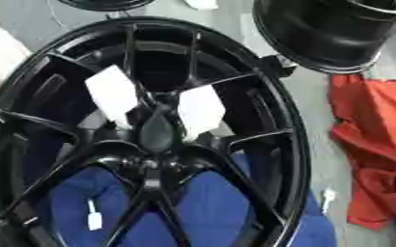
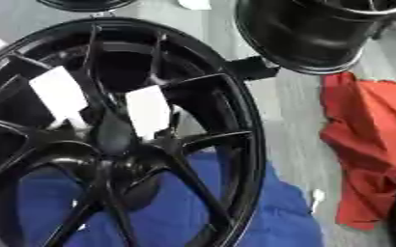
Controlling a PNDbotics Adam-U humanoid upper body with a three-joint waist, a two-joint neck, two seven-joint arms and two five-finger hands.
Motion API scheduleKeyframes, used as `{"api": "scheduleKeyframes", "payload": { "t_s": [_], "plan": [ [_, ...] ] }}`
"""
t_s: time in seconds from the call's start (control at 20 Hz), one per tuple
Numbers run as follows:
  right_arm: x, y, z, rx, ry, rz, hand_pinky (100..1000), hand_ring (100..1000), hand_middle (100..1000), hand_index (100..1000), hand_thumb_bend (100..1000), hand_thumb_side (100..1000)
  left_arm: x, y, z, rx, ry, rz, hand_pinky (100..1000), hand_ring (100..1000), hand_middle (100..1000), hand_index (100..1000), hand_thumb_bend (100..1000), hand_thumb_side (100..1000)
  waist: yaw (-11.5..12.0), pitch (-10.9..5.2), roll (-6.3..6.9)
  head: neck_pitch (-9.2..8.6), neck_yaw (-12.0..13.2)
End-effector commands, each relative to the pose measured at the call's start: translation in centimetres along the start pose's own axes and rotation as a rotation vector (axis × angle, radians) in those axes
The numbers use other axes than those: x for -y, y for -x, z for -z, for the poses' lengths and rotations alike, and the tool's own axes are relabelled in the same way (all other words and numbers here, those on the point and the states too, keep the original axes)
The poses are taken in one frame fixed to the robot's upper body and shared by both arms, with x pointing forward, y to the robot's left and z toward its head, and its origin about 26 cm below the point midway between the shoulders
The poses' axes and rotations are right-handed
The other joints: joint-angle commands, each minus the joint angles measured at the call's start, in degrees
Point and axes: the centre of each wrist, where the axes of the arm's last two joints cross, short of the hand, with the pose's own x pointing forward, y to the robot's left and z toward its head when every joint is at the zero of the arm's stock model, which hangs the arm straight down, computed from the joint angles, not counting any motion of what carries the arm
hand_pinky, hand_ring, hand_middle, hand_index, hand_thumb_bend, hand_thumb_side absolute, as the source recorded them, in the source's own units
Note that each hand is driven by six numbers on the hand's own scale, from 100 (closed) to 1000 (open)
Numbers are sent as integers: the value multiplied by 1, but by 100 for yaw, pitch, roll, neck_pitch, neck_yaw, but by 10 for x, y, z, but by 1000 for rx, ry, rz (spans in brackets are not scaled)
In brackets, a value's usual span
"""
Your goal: Pull the pin out of the wheel hub.
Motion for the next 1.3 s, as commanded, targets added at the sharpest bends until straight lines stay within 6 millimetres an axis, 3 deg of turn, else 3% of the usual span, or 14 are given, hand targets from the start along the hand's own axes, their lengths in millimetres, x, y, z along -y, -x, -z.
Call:
{"api": "scheduleKeyframes", "payload": {
  "t_s": [0.05, 0.4, 0.5, 0.7, 0.95, 1.3],
  "plan": [
    [7, -11, 13, 50, 12, -16, 606, 592, 707, 781, 100, 168, -2, -6, 6, 31, 10, 15, 722, 608, 639, 809, 100, 623, -14, -149, 15, 41, -87],
    [4, -13, 11, 52, -22, -2, 607, 593, 712, 781, 100, 126, 0, -8, 10, 49, 14, 1, 723, 618, 640, 810, 100, 610, 2, -155, 30, 57, -95],
    [3, -17, 14, 86, -65, -24, 635, 609, 725, 791, 100, 154, 0, -8, 11, 52, 19, 5, 723, 620, 640, 810, 100, 610, -15, -166, 42, 95, -86],
    [0, -40, 30, 300, -349, -210, 783, 700, 755, 814, 186, 130, -1, -8, 10, 51, 28, 18, 723, 621, 640, 810, 100, 611, -43, -216, 33, 128, -127],
    [-7, -53, 43, 495, -717, -452, 928, 806, 777, 831, 214, 143, 0, -7, 9, 35, 43, 22, 722, 621, 639, 807, 100, 614, -64, -300, -22, 93, -134],
    [-17, -52, 46, 641, -1127, -611, 984, 877, 802, 841, 290, 124, 1, -9, 11, 30, 68, 20, 721, 620, 638, 804, 100, 614, -5, -356, -88, 126, -242]
  ]
}}
